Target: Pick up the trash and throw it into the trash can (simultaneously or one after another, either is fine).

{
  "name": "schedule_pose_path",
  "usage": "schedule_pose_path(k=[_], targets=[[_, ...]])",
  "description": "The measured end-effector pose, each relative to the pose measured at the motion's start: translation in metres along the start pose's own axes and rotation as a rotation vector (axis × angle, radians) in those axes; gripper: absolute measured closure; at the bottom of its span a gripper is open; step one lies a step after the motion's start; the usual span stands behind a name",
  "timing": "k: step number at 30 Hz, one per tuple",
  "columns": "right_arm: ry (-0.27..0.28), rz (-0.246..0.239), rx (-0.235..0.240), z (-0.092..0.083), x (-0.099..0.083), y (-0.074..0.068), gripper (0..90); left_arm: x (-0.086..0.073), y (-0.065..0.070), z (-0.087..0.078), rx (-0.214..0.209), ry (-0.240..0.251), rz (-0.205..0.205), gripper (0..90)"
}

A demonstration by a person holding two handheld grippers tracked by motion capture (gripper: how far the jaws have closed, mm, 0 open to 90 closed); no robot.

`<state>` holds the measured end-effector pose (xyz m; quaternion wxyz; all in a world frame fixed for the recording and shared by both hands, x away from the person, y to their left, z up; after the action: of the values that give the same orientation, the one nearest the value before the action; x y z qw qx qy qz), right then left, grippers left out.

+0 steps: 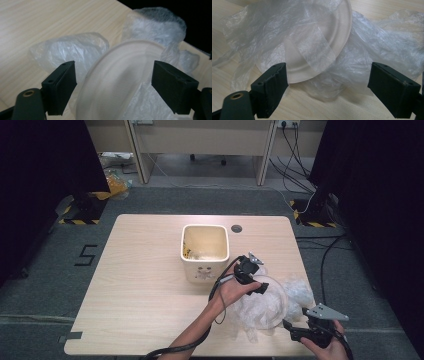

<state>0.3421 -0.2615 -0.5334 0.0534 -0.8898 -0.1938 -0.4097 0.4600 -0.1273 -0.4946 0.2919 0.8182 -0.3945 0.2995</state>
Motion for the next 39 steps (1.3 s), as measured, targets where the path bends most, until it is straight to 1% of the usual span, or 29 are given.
schedule_pose_path(k=[1, 2, 3, 4, 5, 9, 10, 12, 14, 17, 18, 19, 20, 21, 22, 23, 24, 26, 27, 29, 30, 31, 32, 33, 34, 35, 36, 38, 39], targets=[[0.002, 0.002, 0.000, 0.000, 0.001, -0.001, 15.9, -0.001, 0.006, -0.007, -0.026, 0.003, 0.003, 19.0], [0.004, 0.001, 0.001, 0.000, 0.002, -0.001, 15.8, -0.001, 0.006, -0.007, -0.026, 0.003, 0.003, 18.8], [0.007, -0.004, 0.001, 0.000, 0.002, -0.001, 15.9, -0.006, 0.010, -0.013, -0.047, -0.008, 0.010, 18.6], [0.008, -0.005, 0.002, 0.000, 0.002, -0.002, 15.8, -0.006, 0.010, -0.013, -0.047, -0.008, 0.010, 18.4], [0.008, -0.005, 0.002, 0.000, 0.002, -0.002, 15.8, -0.010, 0.012, -0.016, -0.057, -0.016, 0.016, 18.4], [0.003, -0.010, 0.013, 0.002, 0.002, -0.006, 15.7, -0.025, 0.017, -0.034, -0.066, -0.017, 0.036, 17.4], [0.004, -0.013, 0.013, 0.002, 0.002, -0.007, 15.6, -0.033, 0.017, -0.044, -0.063, -0.018, 0.043, 17.2], [0.000, -0.017, 0.014, 0.004, 0.002, -0.008, 15.6, -0.045, 0.015, -0.053, -0.063, -0.019, 0.049, 17.2], [0.001, -0.020, 0.019, 0.005, 0.003, -0.010, 15.4, -0.056, 0.010, -0.062, -0.065, -0.005, 0.037, 17.1], [0.005, -0.027, 0.025, 0.005, 0.004, -0.011, 15.3, -0.073, 0.000, -0.077, -0.044, 0.010, 0.030, 17.1], [0.005, -0.027, 0.025, 0.005, 0.004, -0.011, 15.3, -0.073, 0.000, -0.077, -0.044, 0.010, 0.030, 17.1], [0.003, -0.028, 0.022, 0.006, 0.004, -0.012, 15.3, -0.083, -0.005, -0.088, -0.053, 0.029, 0.015, 17.0], [0.003, -0.028, 0.022, 0.006, 0.004, -0.012, 15.3, -0.083, -0.005, -0.088, -0.053, 0.029, 0.015, 16.9], [0.005, -0.031, 0.028, 0.006, 0.005, -0.014, 15.2, -0.093, -0.012, -0.100, -0.038, 0.046, 0.014, 16.7], [0.003, -0.033, 0.030, 0.006, 0.004, -0.015, 15.2, -0.098, -0.017, -0.107, -0.028, 0.051, 0.006, 16.7], [0.003, -0.033, 0.030, 0.006, 0.004, -0.015, 15.2, -0.098, -0.017, -0.107, -0.028, 0.051, 0.006, 16.5], [0.005, -0.037, 0.027, 0.007, 0.005, -0.016, 15.3, -0.109, -0.027, -0.119, 0.000, 0.065, -0.012, 16.3], [0.004, -0.039, 0.028, 0.007, 0.006, -0.017, 15.3, -0.124, -0.037, -0.130, 0.015, 0.082, -0.042, 15.9], [0.008, -0.046, 0.030, 0.007, 0.007, -0.018, 15.3, -0.124, -0.037, -0.130, 0.015, 0.082, -0.042, 15.8], [0.009, -0.048, 0.034, 0.007, 0.008, -0.020, 15.3, -0.141, -0.048, -0.139, 0.034, 0.088, -0.083, 15.6], [0.015, -0.057, 0.044, 0.007, 0.010, -0.023, 15.2, -0.158, -0.060, -0.144, 0.078, 0.067, -0.099, 15.6], [0.016, -0.057, 0.043, 0.007, 0.011, -0.024, 15.3, -0.164, -0.065, -0.147, 0.094, 0.052, -0.096, 15.6], [0.016, -0.057, 0.043, 0.007, 0.011, -0.024, 15.3, -0.164, -0.065, -0.147, 0.094, 0.052, -0.096, 15.6], [0.019, -0.061, 0.044, 0.007, 0.012, -0.025, 15.3, -0.170, -0.070, -0.150, 0.104, 0.054, -0.101, 15.6], [0.023, -0.071, 0.046, 0.007, 0.015, -0.027, 15.2, -0.181, -0.078, -0.155, 0.123, 0.054, -0.125, 15.6], [0.023, -0.073, 0.048, 0.007, 0.016, -0.028, 15.2, -0.187, -0.082, -0.158, 0.134, 0.047, -0.129, 15.6], [0.026, -0.074, 0.051, 0.007, 0.017, -0.029, 15.2, -0.187, -0.082, -0.158, 0.134, 0.047, -0.129, 15.6], [0.027, -0.074, 0.047, 0.008, 0.020, -0.031, 15.3, -0.197, -0.089, -0.163, 0.160, 0.046, -0.135, 15.5], [0.032, -0.079, 0.049, 0.009, 0.021, -0.032, 15.2, -0.201, -0.091, -0.166, 0.167, 0.048, -0.140, 15.6]])
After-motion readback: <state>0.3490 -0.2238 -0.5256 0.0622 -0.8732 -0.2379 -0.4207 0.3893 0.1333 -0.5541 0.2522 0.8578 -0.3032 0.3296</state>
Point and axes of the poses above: each handheld gripper's, and its own axes: z roughly forward along the jaws, x roughly out of its top, y roughly to its right, the point moved 10 cm from there along z, roughly forward along the jaws, and after that the axes turned 8 degrees about -x, right-handed, at the moved point
